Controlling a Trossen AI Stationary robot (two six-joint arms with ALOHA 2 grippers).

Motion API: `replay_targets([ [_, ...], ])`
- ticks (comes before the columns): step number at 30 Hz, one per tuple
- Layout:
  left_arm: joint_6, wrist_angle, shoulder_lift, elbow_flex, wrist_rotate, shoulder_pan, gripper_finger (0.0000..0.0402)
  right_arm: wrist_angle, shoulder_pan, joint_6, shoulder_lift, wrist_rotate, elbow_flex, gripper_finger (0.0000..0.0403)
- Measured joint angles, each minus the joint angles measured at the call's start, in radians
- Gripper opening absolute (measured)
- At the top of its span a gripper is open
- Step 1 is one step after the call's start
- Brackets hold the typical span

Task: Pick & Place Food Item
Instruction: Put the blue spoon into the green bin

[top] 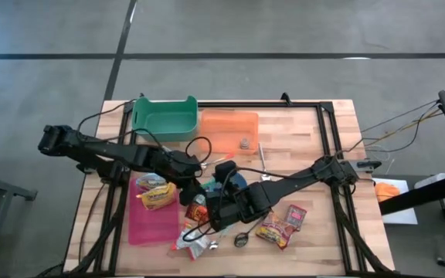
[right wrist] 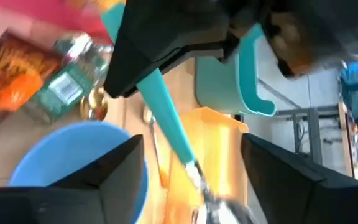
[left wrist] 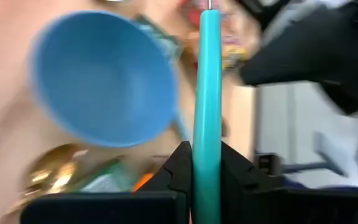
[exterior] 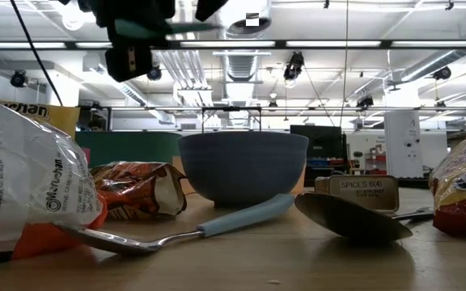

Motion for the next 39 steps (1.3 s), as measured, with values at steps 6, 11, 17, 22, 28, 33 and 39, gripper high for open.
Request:
replay_targets([
  [6,0.12,-0.238,-0.064,0.067,-0.154,0.012,0.0033,-0.011,0.03,0.133,-0.023,0.052,0.047,0.0291],
  [11,0.159,-0.434,-0.117,0.129,-0.328,0.025,0.0033,-0.031,0.062,0.27,-0.072,0.052,0.074,0.0292],
  [17,0.178,-0.648,-0.168,0.162,-0.533,0.083,0.0033,-0.116,0.112,0.425,-0.135,0.051,0.074,0.0292],
  [22,0.269,-0.725,-0.173,0.159,-0.587,0.182,0.0033,-0.192,0.148,0.544,-0.152,0.057,0.072,0.0292],
  [28,0.534,-0.735,-0.171,0.175,-0.515,0.374,0.0033,-0.277,0.167,0.622,-0.152,0.096,0.071,0.0292],
  [33,0.579,-0.766,-0.153,0.243,-0.382,0.604,0.0033,-0.336,0.167,0.654,-0.151,0.096,0.071,0.0292],
  [39,0.632,-0.886,-0.06,0.301,-0.372,0.781,0.0033,-0.349,0.168,0.665,-0.151,0.095,0.053,0.0292],
])
